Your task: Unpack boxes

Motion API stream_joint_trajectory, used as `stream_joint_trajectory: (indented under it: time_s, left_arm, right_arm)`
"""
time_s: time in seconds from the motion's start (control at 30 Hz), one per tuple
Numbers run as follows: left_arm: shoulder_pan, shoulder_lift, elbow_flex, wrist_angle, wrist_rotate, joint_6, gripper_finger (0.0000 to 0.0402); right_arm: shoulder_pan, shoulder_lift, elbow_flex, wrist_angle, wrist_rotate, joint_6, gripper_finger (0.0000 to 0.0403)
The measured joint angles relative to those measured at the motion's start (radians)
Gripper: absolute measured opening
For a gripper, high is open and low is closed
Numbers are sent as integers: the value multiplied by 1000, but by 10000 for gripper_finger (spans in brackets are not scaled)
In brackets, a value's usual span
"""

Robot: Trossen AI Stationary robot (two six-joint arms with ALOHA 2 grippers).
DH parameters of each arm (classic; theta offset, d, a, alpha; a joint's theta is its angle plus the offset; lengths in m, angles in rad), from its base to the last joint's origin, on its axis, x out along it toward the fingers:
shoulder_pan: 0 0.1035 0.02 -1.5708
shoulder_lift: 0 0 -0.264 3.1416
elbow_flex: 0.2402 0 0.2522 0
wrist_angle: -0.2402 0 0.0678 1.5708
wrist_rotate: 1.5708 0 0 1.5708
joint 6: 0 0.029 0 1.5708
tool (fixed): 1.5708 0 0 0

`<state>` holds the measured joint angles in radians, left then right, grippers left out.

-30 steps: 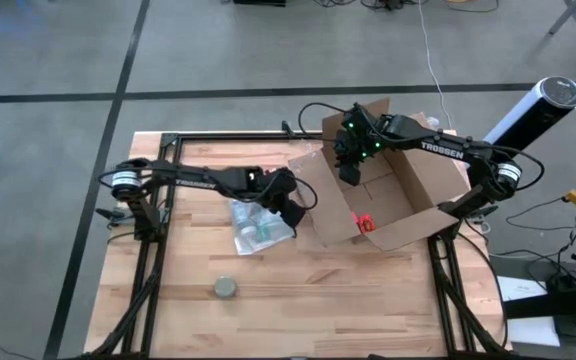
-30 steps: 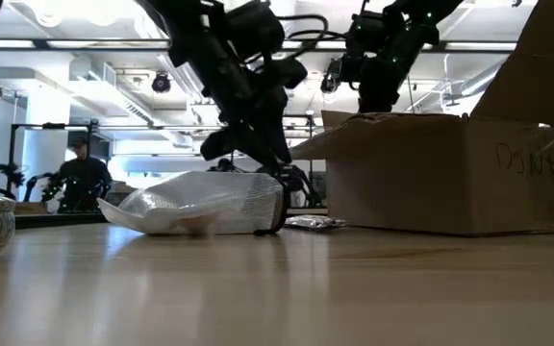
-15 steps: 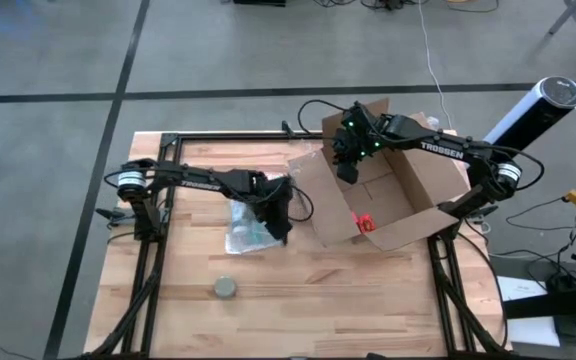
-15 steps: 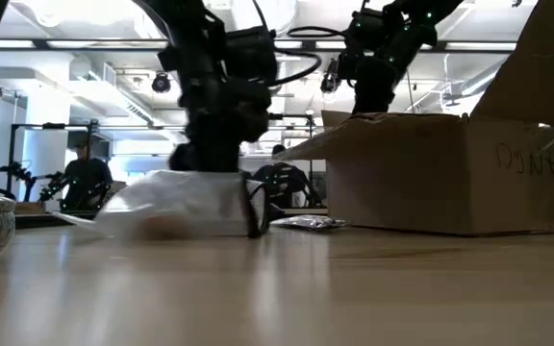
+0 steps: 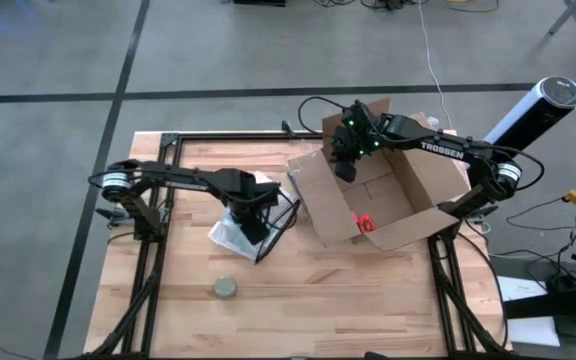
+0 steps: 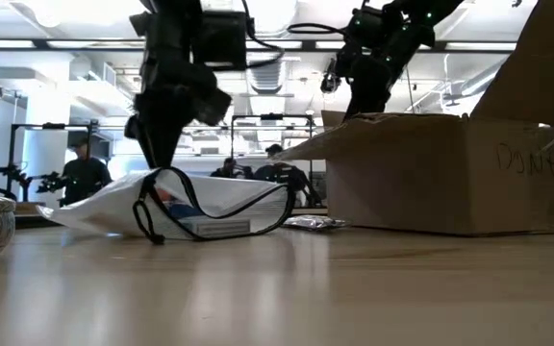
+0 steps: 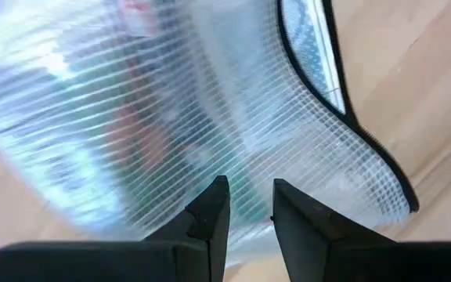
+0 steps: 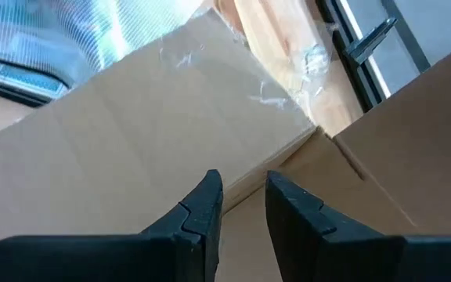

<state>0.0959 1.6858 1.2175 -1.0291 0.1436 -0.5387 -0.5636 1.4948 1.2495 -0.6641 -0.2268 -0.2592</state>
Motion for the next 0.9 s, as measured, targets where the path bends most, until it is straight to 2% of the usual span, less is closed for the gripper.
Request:
stream_joint_trajectory:
  time_s: [0.27, 0.43, 0.67, 0.9]
  left_arm:
    - [0, -136, 0, 25, -80, -83, 82]
    - [-7, -187, 0, 75, -90, -110, 82]
    - [-56, -176, 0, 176, -45, -102, 93]
    - [-100, -124, 0, 237, -50, -164, 141]
  right_arm:
    - [0, 0, 0, 38, 0, 7, 76]
    - [0, 0, 0, 65, 0, 31, 71]
    - [0, 0, 0, 69, 0, 38, 89]
    - [0, 0, 0, 72, 0, 51, 112]
